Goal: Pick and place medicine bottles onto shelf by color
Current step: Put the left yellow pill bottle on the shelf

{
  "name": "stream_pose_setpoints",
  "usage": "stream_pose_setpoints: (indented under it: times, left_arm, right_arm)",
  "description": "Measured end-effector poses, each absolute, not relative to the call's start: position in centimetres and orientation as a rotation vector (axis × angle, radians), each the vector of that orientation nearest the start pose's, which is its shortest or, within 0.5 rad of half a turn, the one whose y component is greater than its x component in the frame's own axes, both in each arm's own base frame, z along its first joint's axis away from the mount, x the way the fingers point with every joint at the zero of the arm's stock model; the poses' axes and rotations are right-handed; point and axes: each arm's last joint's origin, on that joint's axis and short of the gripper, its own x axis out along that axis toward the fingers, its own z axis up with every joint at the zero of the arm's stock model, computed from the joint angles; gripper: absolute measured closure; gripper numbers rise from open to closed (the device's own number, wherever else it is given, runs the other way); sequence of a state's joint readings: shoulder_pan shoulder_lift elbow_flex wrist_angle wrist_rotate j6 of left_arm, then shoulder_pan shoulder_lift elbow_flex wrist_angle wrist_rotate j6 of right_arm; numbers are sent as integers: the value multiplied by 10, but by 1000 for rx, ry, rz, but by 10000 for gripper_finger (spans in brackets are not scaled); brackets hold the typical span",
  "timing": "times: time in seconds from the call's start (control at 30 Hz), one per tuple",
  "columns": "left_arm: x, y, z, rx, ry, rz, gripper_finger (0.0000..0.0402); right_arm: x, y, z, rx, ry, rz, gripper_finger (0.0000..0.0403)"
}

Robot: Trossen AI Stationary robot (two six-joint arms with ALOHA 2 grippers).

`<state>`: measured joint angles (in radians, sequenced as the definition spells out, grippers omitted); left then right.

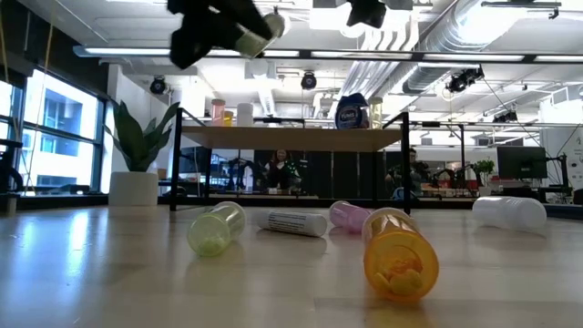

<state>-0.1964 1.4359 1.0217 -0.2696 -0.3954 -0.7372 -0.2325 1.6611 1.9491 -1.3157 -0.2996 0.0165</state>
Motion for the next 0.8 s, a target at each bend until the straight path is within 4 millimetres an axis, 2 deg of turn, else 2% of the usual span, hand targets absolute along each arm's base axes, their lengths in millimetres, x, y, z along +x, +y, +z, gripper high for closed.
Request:
stream_pose_setpoints:
  times: [0.37, 0.6, 0.8]
  left_arm:
    - [306, 7, 292, -314, 351, 459, 307]
    - [309, 34, 305, -228, 227, 504, 307]
    - [309, 49, 316, -132, 141, 528, 307]
  right_arm:
    - [320, -67, 424, 32, 773, 143, 208]
    - [330, -70, 435, -19, 629, 130, 208]
    - [335, -72, 442, -32, 542, 87, 208]
